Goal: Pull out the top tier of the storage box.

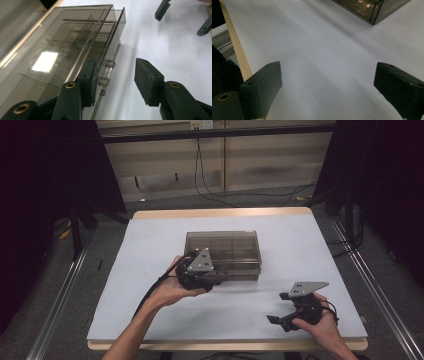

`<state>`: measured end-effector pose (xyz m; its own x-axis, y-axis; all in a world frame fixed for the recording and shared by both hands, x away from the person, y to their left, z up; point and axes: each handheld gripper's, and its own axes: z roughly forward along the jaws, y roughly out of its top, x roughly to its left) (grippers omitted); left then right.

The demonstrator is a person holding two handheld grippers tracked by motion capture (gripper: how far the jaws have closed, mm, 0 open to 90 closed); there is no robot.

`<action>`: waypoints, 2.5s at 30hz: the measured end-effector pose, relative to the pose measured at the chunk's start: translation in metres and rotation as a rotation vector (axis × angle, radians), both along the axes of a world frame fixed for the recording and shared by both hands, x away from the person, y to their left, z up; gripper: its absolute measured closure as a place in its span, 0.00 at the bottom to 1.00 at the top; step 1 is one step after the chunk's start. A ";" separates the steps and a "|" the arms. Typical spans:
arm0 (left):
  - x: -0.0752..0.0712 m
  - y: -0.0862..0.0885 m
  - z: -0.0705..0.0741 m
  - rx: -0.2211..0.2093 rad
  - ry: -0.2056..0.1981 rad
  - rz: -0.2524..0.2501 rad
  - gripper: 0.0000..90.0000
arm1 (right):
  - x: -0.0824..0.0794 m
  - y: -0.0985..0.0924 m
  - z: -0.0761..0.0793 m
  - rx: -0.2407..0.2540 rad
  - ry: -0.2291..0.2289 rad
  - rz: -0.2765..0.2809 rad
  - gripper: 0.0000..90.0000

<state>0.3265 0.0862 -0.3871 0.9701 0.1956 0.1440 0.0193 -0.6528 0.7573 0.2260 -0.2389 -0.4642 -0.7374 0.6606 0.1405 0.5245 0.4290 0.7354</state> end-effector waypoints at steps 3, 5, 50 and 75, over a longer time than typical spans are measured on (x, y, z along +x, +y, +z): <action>0.005 -0.002 -0.001 0.030 0.012 -0.009 0.56 | -0.001 0.000 0.000 0.004 0.003 -0.001 0.09; 0.007 -0.003 0.000 0.044 0.005 -0.015 0.56 | 0.000 0.000 0.000 0.001 0.003 -0.002 0.09; 0.026 -0.023 -0.011 0.224 0.005 -0.063 0.75 | 0.001 0.002 -0.002 -0.005 0.022 0.016 0.09; 0.024 -0.020 -0.010 0.224 0.067 -0.118 0.80 | 0.000 0.001 -0.001 0.000 0.022 0.015 0.09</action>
